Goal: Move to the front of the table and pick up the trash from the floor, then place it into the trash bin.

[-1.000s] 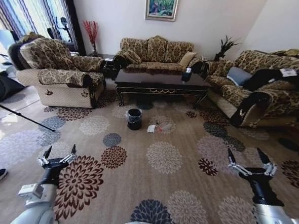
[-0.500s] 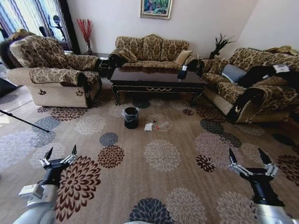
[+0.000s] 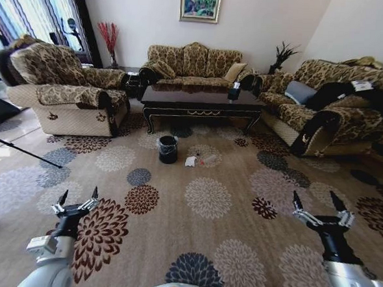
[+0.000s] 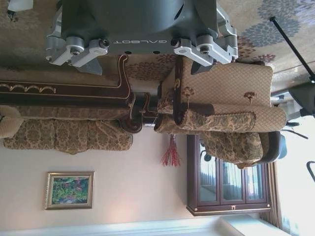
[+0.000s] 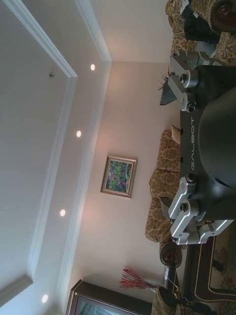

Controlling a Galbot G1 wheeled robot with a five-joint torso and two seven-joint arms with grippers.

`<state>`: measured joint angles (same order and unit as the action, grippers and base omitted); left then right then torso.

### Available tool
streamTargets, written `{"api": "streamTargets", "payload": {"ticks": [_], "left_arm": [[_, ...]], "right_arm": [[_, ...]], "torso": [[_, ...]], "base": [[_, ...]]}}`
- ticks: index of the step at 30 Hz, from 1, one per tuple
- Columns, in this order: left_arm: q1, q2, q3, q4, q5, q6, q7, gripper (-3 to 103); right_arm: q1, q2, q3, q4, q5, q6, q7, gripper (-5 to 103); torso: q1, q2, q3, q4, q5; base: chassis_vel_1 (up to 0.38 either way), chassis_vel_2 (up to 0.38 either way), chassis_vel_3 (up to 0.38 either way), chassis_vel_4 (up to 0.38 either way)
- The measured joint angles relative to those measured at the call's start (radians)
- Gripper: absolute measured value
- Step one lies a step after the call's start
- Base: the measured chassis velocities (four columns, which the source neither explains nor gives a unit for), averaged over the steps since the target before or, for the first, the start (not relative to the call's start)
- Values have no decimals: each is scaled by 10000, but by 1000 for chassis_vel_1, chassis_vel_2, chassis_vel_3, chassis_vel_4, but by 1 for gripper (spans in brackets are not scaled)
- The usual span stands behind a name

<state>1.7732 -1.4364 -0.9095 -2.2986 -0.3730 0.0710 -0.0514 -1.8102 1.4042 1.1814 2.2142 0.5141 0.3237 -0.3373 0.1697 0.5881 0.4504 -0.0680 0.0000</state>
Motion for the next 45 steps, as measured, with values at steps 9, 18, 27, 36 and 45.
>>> {"api": "streamTargets", "payload": {"ticks": [9, 18, 27, 36, 45], "left_arm": [[52, 109, -289, -155, -190, 31, 2, 100], [-11, 99, -260, -219, -111, 39, 31, 100], [-36, 103, -262, -170, -15, -4, 31, 100], [-268, 166, -205, -158, 94, 37, 32, 100], [-199, 177, -234, -310, 136, 15, 44, 100]], "right_arm": [[-11, 64, -90, 132, -87, -19, 61, 100], [40, 51, -62, 129, -3, 15, 15, 100], [167, 12, -6, -148, 240, 741, -818, 100], [465, -18, 229, 96, -210, 915, -1107, 100], [473, -47, 259, -55, -297, 1076, -1038, 100]], "torso": [[-161, -421, -262, 0, 0], [-296, -781, -489, 1, -1], [-436, -1149, -715, 2, 0], [-566, -1511, -946, 1, -1], [-703, -1879, -1181, 1, 0]], "base": [[0, 0, 0, 0], [0, 0, 0, 0], [0, 0, 0, 0], [0, 0, 0, 0], [0, 0, 0, 0]]}}
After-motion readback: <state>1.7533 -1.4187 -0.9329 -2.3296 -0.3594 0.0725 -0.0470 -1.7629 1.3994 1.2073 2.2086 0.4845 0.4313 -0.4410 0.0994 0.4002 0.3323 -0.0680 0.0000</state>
